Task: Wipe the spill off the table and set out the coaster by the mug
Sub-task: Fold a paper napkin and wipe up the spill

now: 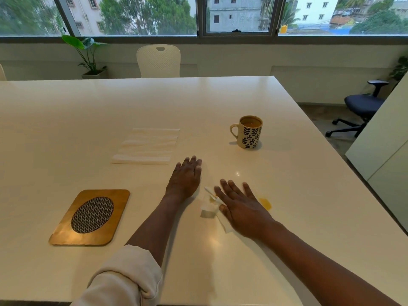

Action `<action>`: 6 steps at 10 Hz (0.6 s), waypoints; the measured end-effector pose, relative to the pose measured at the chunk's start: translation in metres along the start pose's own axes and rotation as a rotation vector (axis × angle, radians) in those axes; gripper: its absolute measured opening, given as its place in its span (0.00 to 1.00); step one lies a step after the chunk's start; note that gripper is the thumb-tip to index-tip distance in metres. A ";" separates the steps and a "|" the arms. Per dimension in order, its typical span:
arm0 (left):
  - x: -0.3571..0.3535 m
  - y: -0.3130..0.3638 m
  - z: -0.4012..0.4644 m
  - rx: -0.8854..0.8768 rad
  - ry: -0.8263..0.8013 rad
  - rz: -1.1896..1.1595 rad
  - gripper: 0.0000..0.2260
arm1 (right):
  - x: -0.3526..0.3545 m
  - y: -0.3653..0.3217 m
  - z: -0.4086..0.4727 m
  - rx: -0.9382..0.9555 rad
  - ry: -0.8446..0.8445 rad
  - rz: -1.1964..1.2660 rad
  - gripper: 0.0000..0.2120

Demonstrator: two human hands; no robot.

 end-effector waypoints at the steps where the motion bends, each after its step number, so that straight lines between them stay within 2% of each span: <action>1: -0.001 -0.002 0.001 -0.004 -0.002 0.006 0.22 | 0.001 0.004 -0.025 -0.027 0.028 -0.050 0.28; 3: -0.003 -0.002 0.002 -0.007 0.006 0.030 0.22 | -0.004 0.038 -0.060 -0.101 0.130 -0.129 0.28; 5: -0.003 0.000 0.001 -0.011 0.008 0.036 0.22 | 0.008 0.084 -0.062 -0.262 0.116 -0.145 0.32; 6: -0.003 -0.001 0.002 -0.010 0.009 0.042 0.22 | 0.012 0.104 -0.046 -0.354 0.107 -0.134 0.28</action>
Point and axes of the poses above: each hand's wrist, its own z-axis towards the middle knuckle, its own x-axis out of the back of the hand, y = z × x, the point moved 1 cm from there along z, towards the middle knuckle, and after that the axes turned 7 degrees about y, right-handed, at the moved point
